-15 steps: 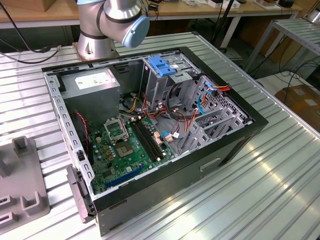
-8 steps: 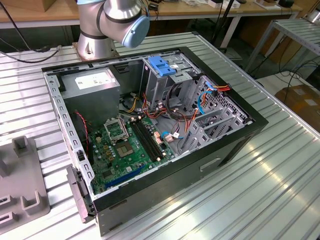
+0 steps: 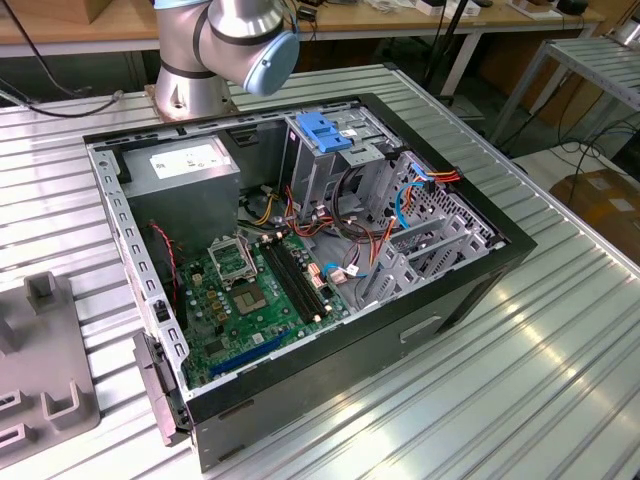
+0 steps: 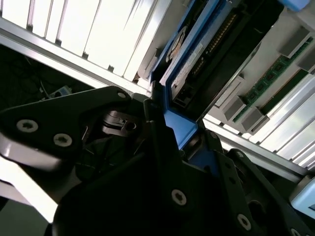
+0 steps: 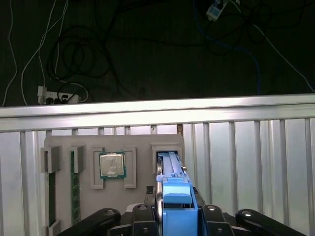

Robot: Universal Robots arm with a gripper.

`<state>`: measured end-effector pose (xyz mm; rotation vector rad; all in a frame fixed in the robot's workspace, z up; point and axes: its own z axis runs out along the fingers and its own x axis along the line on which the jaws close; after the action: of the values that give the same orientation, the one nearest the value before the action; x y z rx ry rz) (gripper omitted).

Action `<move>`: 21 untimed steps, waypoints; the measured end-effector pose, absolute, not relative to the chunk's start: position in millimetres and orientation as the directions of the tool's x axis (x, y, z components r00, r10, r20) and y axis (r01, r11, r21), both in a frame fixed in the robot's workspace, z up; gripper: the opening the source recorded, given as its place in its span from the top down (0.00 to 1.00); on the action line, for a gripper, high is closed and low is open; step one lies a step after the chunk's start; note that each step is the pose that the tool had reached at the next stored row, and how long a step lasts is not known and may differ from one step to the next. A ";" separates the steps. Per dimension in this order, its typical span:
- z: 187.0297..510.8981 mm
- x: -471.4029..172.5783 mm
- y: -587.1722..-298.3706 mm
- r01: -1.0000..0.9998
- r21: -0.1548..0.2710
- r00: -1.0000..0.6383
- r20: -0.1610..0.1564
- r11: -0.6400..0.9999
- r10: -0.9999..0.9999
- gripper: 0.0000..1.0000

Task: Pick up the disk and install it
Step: 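Pick up the disk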

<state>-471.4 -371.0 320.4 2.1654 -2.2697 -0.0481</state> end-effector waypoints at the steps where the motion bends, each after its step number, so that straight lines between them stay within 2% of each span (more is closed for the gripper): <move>1: 324.8 -471.4 -371.0 -0.999 0.025 -0.047 -0.018 0.047 -0.999 0.63; 11: 351.4 -471.4 -371.0 -0.999 0.025 -0.047 -0.018 0.047 -0.999 0.63; 21: 353.6 -471.4 -371.0 -0.999 0.025 -0.047 -0.018 0.047 -0.999 0.63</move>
<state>-471.4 -371.0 353.6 2.1655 -2.2698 -0.0480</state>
